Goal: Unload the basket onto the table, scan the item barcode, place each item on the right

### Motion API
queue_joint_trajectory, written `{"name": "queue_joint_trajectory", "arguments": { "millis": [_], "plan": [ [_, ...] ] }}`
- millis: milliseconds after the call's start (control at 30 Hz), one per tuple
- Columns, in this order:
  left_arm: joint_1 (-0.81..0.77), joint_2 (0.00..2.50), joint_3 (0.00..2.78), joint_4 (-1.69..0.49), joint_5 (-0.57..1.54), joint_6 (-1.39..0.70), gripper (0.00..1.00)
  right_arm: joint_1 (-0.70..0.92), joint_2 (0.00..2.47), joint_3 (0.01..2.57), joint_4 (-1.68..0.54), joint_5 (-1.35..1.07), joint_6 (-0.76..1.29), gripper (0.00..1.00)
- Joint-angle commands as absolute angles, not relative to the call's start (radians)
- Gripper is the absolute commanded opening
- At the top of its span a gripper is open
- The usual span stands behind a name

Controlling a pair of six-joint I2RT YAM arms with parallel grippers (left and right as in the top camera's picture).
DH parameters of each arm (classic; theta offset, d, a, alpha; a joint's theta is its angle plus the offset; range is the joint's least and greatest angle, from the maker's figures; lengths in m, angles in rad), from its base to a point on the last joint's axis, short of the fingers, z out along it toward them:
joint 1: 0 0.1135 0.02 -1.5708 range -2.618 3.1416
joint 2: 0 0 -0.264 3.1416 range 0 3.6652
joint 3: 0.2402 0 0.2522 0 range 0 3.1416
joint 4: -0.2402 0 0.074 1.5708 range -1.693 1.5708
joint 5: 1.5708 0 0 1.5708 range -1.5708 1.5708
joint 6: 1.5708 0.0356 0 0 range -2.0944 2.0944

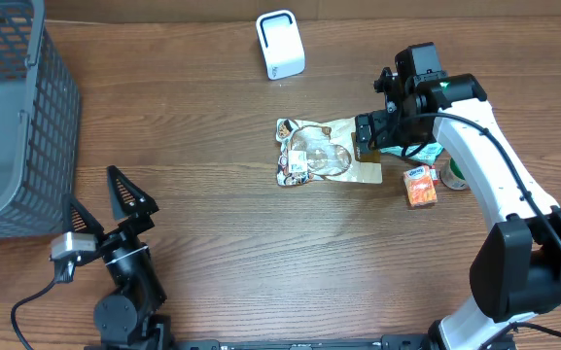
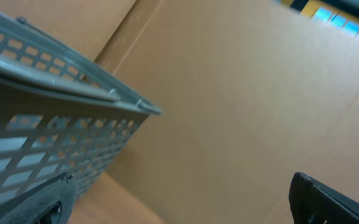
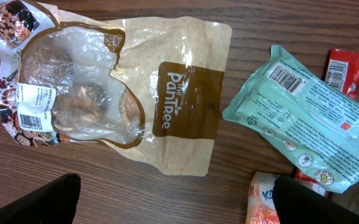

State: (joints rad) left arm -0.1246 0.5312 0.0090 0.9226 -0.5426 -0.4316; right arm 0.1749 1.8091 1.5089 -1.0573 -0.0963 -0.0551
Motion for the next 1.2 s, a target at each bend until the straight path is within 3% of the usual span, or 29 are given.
{"name": "queue_joint_trajectory", "arguments": {
  "millis": [0,533,967,1167],
  "plan": [
    [-0.124,0.529,0.005,0.884,-0.533,-0.404,1.00,0.176,1.801,1.504,-1.053,-0.091,-0.052,1.00],
    [-0.125,0.529,0.005,0.619,-0.347,-0.403,1.00,0.176,1.801,1.504,-1.053,-0.091,-0.052,1.00],
    [-0.125,0.522,0.005,-0.064,-0.345,-0.397,1.00,0.176,1.801,1.504,-1.053,-0.091,-0.052,1.00],
    [-0.125,0.536,0.006,-0.050,-0.346,-0.392,1.00,0.176,1.801,1.504,-1.053,-0.091,-0.052,1.00]
  ]
}}
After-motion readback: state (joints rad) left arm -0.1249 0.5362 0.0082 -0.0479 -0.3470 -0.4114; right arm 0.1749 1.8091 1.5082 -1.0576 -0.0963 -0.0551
